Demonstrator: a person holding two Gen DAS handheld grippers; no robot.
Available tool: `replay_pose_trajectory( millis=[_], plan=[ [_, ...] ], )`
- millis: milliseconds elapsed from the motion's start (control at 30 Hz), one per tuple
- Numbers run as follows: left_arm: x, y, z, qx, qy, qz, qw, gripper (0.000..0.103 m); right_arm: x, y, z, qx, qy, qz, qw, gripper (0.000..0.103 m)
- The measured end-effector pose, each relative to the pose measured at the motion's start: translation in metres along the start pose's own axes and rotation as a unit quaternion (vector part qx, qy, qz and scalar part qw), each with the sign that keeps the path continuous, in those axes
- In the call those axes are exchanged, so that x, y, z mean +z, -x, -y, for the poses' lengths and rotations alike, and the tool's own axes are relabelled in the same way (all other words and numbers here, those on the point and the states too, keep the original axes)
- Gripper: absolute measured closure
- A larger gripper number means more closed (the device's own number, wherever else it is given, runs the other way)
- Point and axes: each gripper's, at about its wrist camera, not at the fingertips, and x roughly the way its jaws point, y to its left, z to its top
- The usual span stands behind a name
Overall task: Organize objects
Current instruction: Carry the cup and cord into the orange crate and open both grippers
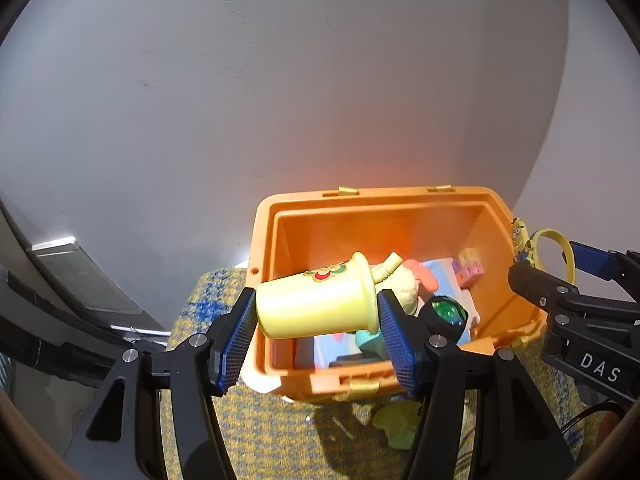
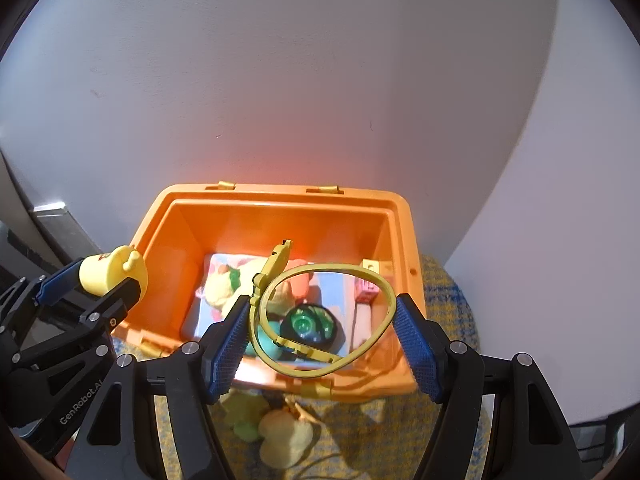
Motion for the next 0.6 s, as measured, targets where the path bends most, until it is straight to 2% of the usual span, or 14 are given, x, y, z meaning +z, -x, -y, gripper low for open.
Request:
replay_pose_trajectory(
  millis=[267,533,567,600],
  plan=[
    [0.020,-0.035,0.001,-0.007,-0.007,-0.013,0.9999,0.044,0.015,-0.036,0.006,0.009,-0.008,-0.017,1.000,0.032],
    [0.024,-0.057,0.002,-0.011,-0.010,-0.032,0.9994,0.043,0.020,-0.057,0.005,0.010,-0.002,-0.031,0.999,0.031],
    [0.024,-0.058,0.002,-0.011,-0.010,-0.033,0.9994,0.043,0.019,-0.058,0.005,0.011,-0.002,-0.033,0.999,0.031],
    [0.023,-0.058,0.003,-0.008,-0.010,-0.032,0.9994,0.038,0.019,-0.059,0.005,0.012,-0.003,-0.035,0.999,0.031]
  ],
)
